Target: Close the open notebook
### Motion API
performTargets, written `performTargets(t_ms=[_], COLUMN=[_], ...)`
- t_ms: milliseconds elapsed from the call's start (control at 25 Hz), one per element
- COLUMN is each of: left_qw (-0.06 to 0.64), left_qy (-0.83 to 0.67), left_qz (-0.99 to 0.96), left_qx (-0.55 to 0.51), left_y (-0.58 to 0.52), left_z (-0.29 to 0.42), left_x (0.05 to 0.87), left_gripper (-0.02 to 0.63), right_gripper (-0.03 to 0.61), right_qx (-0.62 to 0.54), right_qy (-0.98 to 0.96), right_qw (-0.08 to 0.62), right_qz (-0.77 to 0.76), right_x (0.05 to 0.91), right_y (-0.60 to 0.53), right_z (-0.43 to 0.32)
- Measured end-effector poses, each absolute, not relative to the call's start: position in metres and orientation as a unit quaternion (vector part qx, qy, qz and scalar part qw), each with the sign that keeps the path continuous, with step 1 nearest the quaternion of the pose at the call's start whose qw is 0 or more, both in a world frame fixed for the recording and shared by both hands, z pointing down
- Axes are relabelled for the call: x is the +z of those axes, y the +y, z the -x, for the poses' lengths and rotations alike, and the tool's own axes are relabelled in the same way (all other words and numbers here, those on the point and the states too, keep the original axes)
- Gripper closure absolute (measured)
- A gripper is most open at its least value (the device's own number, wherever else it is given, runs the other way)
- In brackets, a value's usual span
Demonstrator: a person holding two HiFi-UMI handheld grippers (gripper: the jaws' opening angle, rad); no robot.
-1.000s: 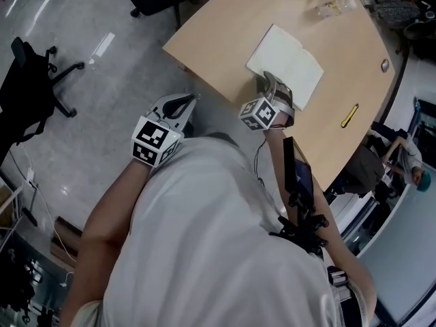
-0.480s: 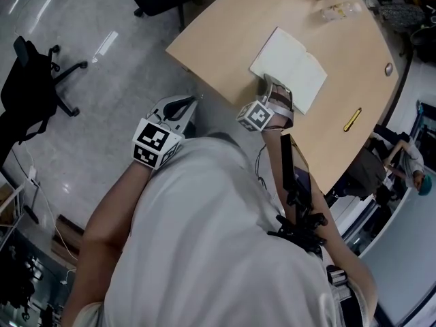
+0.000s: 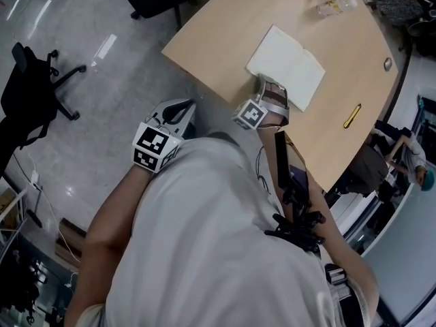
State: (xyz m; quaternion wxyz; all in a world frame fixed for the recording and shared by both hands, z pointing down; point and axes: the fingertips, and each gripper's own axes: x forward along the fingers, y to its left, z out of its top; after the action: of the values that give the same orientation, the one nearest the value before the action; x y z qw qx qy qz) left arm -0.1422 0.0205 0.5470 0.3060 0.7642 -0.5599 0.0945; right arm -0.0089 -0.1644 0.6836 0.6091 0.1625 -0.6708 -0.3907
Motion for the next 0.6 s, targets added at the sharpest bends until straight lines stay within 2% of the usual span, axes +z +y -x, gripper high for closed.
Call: performTargets(t_ms=[600], left_qw=[0.292], left_qy=[-0.542], left_qz=[-0.781], left_qx=[0.106], left_y=[0.018], left_z=[0.132], left_x=[0.542], left_gripper=[0.601], right_gripper=[0.541], right_qx=[-0.330], right_qy=[-0.729], right_qw=[0.553], right_qz=[-0.233], right_x=[0.646], right_y=[-0.170], right_z=[0.013])
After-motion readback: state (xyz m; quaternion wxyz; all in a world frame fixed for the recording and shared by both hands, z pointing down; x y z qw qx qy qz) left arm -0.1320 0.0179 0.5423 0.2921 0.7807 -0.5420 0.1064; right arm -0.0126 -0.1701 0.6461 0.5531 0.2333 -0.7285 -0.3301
